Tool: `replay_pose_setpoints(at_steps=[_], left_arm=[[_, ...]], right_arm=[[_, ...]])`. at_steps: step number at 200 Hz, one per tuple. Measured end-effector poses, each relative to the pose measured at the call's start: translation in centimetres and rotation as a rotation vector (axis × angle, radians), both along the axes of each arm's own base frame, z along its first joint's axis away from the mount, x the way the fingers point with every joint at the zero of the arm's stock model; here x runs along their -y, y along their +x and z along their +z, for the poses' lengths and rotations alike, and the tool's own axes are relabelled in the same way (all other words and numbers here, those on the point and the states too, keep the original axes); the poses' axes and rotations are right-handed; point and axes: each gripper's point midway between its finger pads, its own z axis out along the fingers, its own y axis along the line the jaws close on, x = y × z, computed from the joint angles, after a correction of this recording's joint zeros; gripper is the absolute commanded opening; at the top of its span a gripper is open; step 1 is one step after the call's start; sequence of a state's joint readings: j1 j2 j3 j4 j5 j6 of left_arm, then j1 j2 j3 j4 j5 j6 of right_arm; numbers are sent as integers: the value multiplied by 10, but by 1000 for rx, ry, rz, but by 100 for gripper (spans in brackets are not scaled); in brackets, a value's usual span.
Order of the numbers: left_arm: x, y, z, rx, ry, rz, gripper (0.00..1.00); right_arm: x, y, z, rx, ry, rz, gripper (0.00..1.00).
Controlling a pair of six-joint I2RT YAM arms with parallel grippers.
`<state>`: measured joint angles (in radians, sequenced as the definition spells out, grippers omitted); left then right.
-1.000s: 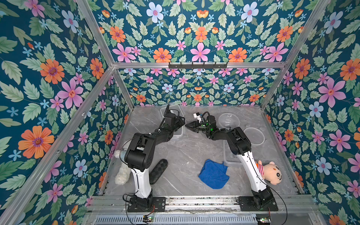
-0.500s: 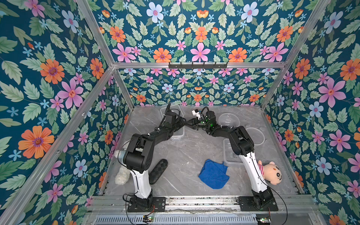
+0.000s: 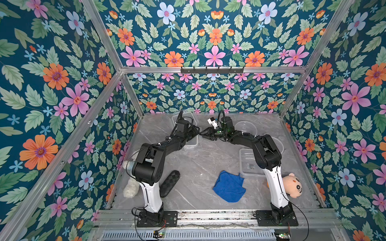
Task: Wipe the insides of the lunch boxes
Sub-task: Open the fastener of the lunch box, then open the lid of the lunch box.
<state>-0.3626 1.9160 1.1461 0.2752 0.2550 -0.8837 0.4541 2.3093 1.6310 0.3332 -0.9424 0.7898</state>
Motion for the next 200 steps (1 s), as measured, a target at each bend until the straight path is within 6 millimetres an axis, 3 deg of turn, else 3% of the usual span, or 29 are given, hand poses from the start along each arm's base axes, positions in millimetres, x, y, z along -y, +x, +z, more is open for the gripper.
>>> replay_pose_setpoints(at_steps=[24, 57, 82, 99, 137, 171, 200], left_arm=[[3, 1, 0, 8, -11, -10, 53], [6, 1, 0, 13, -23, -26, 53], [7, 1, 0, 13, -24, -27, 53], [6, 1, 4, 19, -27, -26, 53], [4, -7, 14, 2, -28, -30, 55], [-9, -26, 35, -50, 0, -9, 59], [-32, -40, 76, -37, 20, 46, 62]], right_arm=[[-2, 7, -3, 14, -22, 2, 44], [-6, 12, -23, -26, -46, 7, 38], [-7, 13, -29, -41, -53, 9, 23], [-7, 13, -29, -45, -54, 8, 0], [-5, 6, -27, -121, -63, 4, 0], [-10, -4, -11, -102, -78, 39, 0], [-15, -9, 44, -3, -34, 77, 0]])
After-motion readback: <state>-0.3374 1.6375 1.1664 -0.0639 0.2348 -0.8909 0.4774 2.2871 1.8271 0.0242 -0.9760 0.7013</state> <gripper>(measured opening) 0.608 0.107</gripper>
